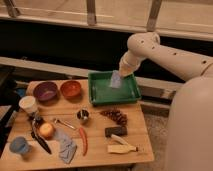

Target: Wipe tray with sponge

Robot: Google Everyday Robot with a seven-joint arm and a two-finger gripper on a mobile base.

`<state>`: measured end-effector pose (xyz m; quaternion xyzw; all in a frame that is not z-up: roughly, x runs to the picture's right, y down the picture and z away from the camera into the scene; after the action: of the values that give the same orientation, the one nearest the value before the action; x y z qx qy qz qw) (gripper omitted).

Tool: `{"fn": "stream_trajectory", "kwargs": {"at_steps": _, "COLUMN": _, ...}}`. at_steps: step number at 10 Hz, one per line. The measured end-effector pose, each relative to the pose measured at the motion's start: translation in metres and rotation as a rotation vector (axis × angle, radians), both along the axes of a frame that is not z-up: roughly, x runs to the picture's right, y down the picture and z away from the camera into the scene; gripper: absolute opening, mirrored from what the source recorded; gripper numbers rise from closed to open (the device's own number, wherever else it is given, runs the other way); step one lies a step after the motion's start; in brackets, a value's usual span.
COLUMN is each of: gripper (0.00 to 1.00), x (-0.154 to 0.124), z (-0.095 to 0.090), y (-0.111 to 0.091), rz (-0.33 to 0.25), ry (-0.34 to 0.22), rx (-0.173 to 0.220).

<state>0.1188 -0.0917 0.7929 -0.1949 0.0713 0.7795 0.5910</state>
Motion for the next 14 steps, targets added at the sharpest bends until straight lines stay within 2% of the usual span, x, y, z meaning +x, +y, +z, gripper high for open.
{"fn": "stream_trajectory", "kwargs": {"at_steps": 3, "gripper": 0.0, "x": 0.0, "z": 0.001, "y": 0.001, "rz": -0.003, "ry": 0.0, "rx": -0.008}}
{"fn": "stream_trajectory", "kwargs": {"at_steps": 4, "gripper": 0.0, "x": 0.001, "z": 0.007, "y": 0.004, "rz": 0.002, "ry": -0.005, "rx": -0.025}}
{"fn": "stream_trajectory", "kwargs": {"at_steps": 6, "gripper": 0.0, "x": -0.002, "z": 0.029, "y": 0.012, "rz": 0.021, "ry": -0.02, "rx": -0.043}}
{"fn": "stream_trajectory", "kwargs": {"at_steps": 8, "gripper": 0.0, "x": -0.015, "z": 0.062, "y": 0.021, "rz": 0.044, "ry": -0.042, "rx": -0.063}}
{"fn": "stream_trajectory", "kwargs": {"at_steps": 9, "gripper": 0.0, "x": -0.018, "z": 0.072, "y": 0.023, "rz": 0.056, "ry": -0.047, "rx": -0.073}}
{"fn": "stream_trajectory", "kwargs": {"at_steps": 11, "gripper": 0.0, "x": -0.021, "z": 0.102, "y": 0.04, "rz": 0.101, "ry": -0.062, "rx": -0.128}}
{"fn": "stream_trajectory", "kwargs": {"at_steps": 14, "gripper": 0.0, "x": -0.037, "z": 0.124, "y": 0.051, "rz": 0.13, "ry": -0.091, "rx": -0.179}}
